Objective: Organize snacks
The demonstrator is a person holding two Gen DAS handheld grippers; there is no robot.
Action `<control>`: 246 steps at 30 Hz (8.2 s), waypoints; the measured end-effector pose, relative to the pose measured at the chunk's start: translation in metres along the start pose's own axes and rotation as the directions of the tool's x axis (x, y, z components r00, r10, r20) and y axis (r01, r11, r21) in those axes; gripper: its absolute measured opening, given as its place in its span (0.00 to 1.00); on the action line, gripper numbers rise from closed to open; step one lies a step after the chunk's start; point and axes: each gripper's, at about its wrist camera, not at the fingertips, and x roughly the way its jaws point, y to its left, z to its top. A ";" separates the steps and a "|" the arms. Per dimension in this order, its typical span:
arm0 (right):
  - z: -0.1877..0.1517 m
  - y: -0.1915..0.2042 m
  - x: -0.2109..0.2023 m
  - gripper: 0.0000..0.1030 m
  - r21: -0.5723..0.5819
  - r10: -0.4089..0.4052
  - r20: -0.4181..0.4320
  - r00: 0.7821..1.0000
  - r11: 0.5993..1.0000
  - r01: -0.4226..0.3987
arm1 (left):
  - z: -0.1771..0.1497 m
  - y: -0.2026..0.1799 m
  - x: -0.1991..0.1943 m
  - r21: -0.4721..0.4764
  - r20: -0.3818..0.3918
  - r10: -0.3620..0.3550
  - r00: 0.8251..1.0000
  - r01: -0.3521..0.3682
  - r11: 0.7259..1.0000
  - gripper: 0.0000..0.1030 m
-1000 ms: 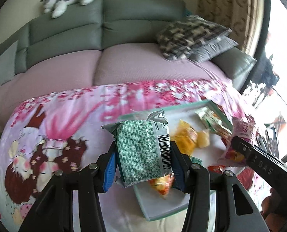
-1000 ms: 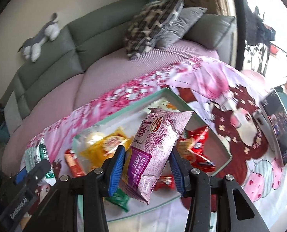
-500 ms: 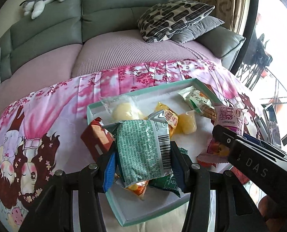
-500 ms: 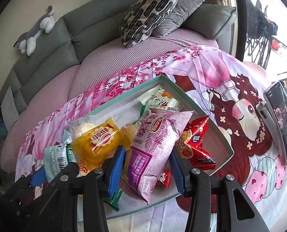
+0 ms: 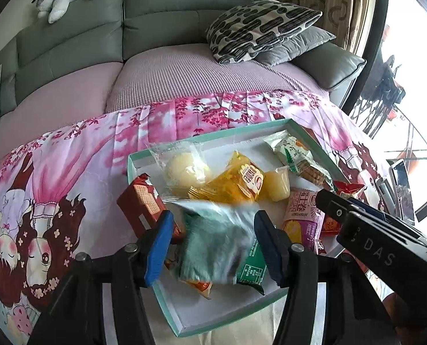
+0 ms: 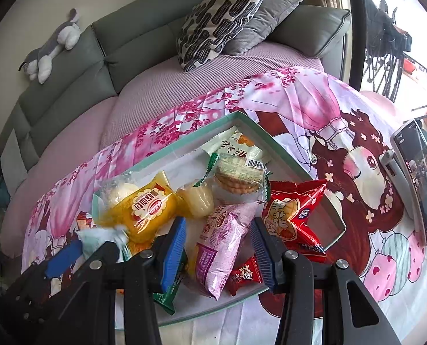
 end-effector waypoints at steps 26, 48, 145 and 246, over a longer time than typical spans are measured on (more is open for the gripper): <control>-0.008 0.040 0.007 0.69 -0.160 -0.005 -0.012 1.000 0.987 0.003 | -0.008 0.111 -0.011 -0.308 -0.077 0.315 0.946 -0.323 0.895 0.93; -0.010 0.050 0.011 1.00 -0.212 -0.025 0.006 1.000 0.977 0.026 | -0.014 0.121 -0.001 -0.332 -0.119 0.302 0.946 -0.325 0.886 1.00; -0.100 0.076 -0.017 1.00 -0.367 -0.032 -0.030 0.999 0.930 0.019 | -0.108 0.130 -0.045 -0.262 -0.272 0.367 0.890 -0.435 0.862 1.00; -0.101 0.076 -0.016 1.00 -0.370 -0.032 -0.035 0.999 0.929 0.016 | -0.112 0.134 -0.037 -0.277 -0.319 0.353 0.880 -0.442 0.853 1.00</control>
